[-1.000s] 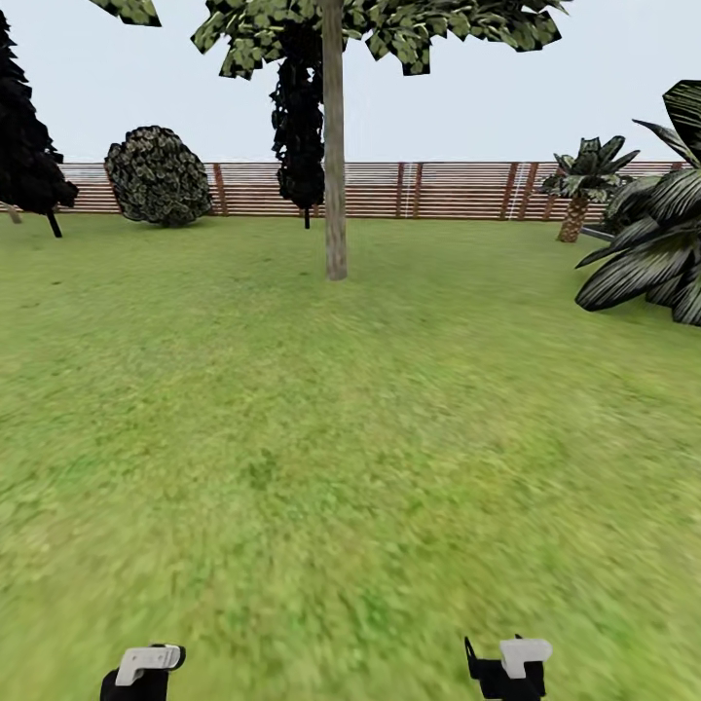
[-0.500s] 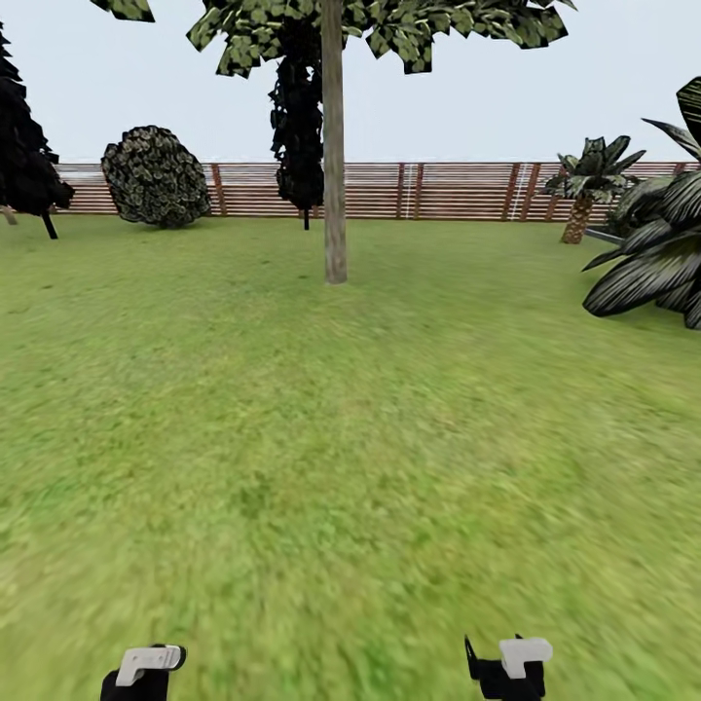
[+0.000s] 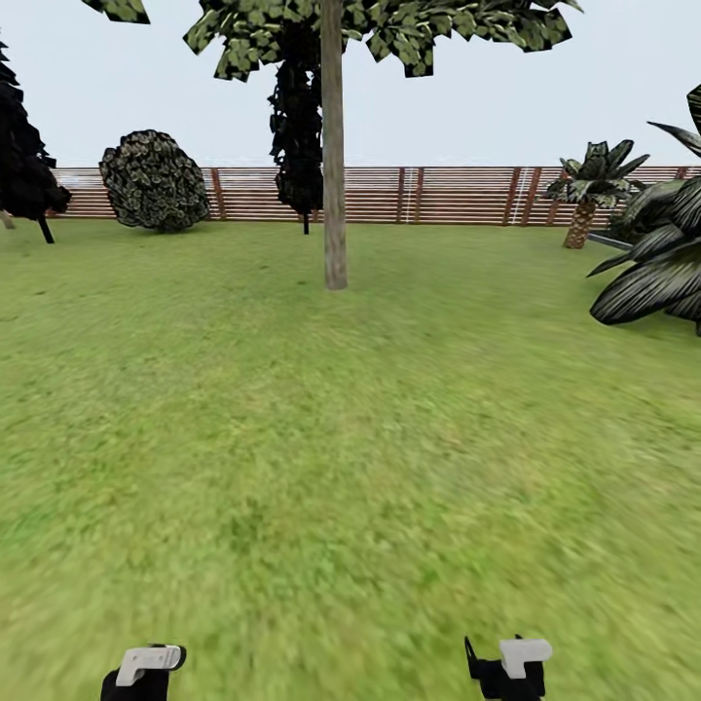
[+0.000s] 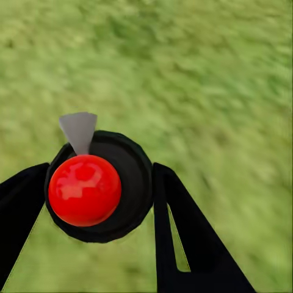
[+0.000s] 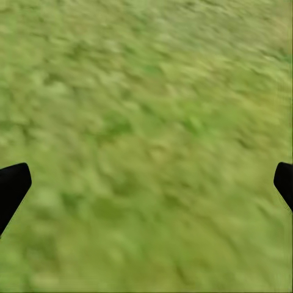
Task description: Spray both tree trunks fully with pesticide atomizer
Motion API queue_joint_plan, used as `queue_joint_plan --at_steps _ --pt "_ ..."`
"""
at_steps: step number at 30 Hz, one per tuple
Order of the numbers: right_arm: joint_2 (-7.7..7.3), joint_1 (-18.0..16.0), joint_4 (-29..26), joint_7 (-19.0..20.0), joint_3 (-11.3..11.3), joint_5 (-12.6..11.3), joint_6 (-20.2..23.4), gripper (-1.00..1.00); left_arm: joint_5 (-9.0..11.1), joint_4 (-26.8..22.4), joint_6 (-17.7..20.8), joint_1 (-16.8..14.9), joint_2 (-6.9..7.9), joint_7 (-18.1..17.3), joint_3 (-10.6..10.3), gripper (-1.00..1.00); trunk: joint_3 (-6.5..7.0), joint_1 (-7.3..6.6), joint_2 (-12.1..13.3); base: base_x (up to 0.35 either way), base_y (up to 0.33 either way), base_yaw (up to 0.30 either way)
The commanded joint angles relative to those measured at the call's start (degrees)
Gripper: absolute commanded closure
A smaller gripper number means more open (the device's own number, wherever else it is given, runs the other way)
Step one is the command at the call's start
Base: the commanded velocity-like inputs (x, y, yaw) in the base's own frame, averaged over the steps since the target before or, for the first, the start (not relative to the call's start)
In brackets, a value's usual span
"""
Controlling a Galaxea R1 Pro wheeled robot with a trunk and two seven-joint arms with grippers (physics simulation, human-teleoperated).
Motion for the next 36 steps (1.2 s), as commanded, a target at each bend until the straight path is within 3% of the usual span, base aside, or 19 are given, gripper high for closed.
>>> queue_joint_plan --at_steps 1,36 --pt "0.0 -0.04 0.04 -0.29 0.03 0.36 -0.13 -1.0 -0.54 0.03 -0.22 -0.05 -0.02 -0.29 0.5 1.0 -0.05 0.02 -0.02 0.339 0.0 0.0" --pt "0.0 -0.03 0.04 -0.24 0.03 0.36 -0.13 -1.0 -0.54 0.01 -0.22 -0.05 0.0 -0.29 0.5 1.0 -0.05 0.02 -0.02 0.339 0.0 0.0"
